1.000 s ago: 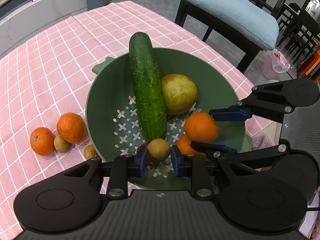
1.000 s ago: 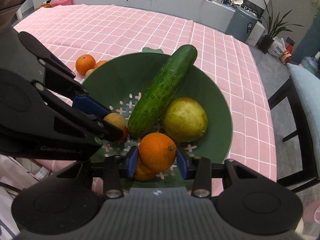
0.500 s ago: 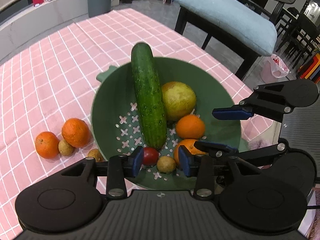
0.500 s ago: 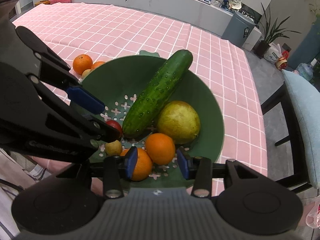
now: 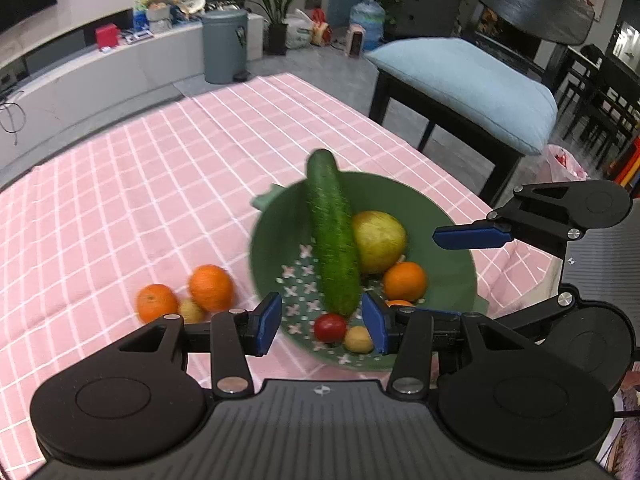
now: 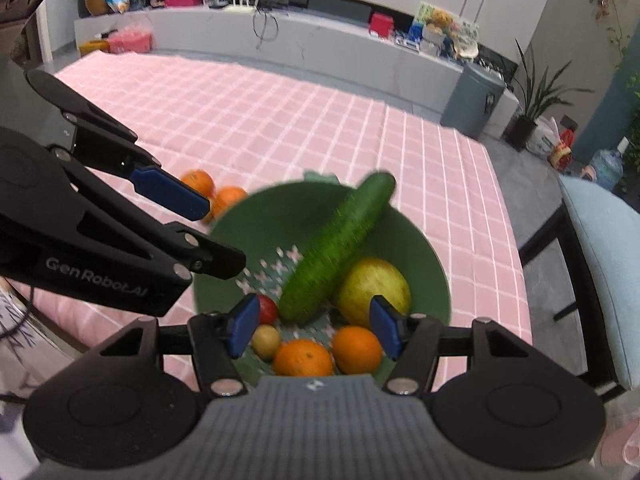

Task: Organize fruits
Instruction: 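Grasp an orange from the pile with the right tool while the left tool grasps another orange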

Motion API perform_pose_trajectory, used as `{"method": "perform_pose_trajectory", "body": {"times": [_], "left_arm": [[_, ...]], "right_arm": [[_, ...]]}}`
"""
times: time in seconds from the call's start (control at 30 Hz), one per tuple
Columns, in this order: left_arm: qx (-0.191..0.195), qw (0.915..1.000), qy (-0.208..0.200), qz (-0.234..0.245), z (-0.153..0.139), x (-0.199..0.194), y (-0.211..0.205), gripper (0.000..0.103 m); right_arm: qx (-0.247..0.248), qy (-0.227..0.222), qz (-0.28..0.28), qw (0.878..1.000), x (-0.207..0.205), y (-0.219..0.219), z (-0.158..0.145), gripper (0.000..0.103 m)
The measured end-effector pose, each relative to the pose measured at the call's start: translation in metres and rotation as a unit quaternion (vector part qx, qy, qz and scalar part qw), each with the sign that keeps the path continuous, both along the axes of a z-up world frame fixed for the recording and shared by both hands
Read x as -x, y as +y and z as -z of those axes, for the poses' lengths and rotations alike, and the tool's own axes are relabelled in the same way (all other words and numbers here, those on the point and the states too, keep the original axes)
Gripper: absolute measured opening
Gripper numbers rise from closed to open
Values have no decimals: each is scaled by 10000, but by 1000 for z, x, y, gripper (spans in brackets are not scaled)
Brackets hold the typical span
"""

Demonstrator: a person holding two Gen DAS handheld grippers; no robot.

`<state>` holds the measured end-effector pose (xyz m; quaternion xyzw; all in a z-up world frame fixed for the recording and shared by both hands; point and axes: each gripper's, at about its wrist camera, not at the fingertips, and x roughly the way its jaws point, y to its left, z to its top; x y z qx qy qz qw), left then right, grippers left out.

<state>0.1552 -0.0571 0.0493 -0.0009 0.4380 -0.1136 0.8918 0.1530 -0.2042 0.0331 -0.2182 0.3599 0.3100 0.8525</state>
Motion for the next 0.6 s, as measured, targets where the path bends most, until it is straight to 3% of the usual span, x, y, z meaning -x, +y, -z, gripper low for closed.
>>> {"method": "perform_pose_trajectory", "body": {"times": [0.27,0.6], "left_arm": [[-180,9984,-259,-463,-8,15,37,55],[87,9948,-324,-965,6,22,90,55]], "right_arm": [[-228,-213,-332,9990,13,27,-9,58],[-119,-248,-733,9969,9,63,-10,58]]}}
